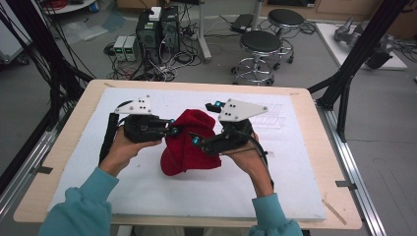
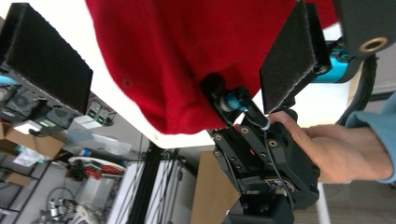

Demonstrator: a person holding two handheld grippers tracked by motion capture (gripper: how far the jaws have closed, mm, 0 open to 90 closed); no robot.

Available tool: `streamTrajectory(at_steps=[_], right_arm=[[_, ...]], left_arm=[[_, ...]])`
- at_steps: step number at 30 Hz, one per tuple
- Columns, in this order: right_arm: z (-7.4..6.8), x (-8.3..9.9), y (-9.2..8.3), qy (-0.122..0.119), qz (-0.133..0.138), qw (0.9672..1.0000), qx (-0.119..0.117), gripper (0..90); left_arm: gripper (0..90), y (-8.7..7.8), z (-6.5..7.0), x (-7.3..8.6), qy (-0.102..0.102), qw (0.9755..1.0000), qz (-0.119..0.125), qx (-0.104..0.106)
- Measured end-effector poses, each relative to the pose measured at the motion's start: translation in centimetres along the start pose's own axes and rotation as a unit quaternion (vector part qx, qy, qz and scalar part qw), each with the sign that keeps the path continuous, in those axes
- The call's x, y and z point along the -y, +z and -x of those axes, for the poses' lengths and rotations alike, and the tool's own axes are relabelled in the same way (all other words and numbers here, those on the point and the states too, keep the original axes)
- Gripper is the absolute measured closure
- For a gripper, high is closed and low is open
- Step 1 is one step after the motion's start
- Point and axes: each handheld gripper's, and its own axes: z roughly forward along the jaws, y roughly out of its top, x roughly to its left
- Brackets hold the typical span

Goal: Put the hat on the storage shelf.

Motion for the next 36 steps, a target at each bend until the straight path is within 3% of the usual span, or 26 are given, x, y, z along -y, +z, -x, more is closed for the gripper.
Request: streamTrajectory(at_steps=[3,8,13,21,30,36], right_arm=[[-0.1,0.1,-0.5,0.012,0.013,0.9997,0.016,8.5],[-0.5,0.2,-1.5,0.024,0.032,0.9988,0.027,8.6],[-1.3,0.3,-2.2,0.023,0.043,0.9985,0.024,8.6],[-2.4,0.3,-3.2,0.018,0.055,0.9980,0.024,8.6],[-3.4,2.4,-2.8,0.038,0.043,0.9979,0.030,8.6],[-3.8,4.4,-2.3,0.060,0.040,0.9967,0.037,8.6]], left_arm=[[85.9,-0.1,-0.1,-0.2,-0.012,0.9995,0.012,-0.028],[86.0,0.0,-0.4,-0.5,-0.020,0.9980,0.023,-0.056],[86.0,0.3,-1.3,-1.2,-0.043,0.9961,0.029,-0.071],[85.9,0.7,-1.7,-3.2,-0.047,0.9933,0.037,-0.099],[85.9,1.5,-1.5,-4.6,-0.051,0.9899,0.054,-0.121],[85.9,2.4,-1.5,-4.6,-0.048,0.9894,0.050,-0.127]])
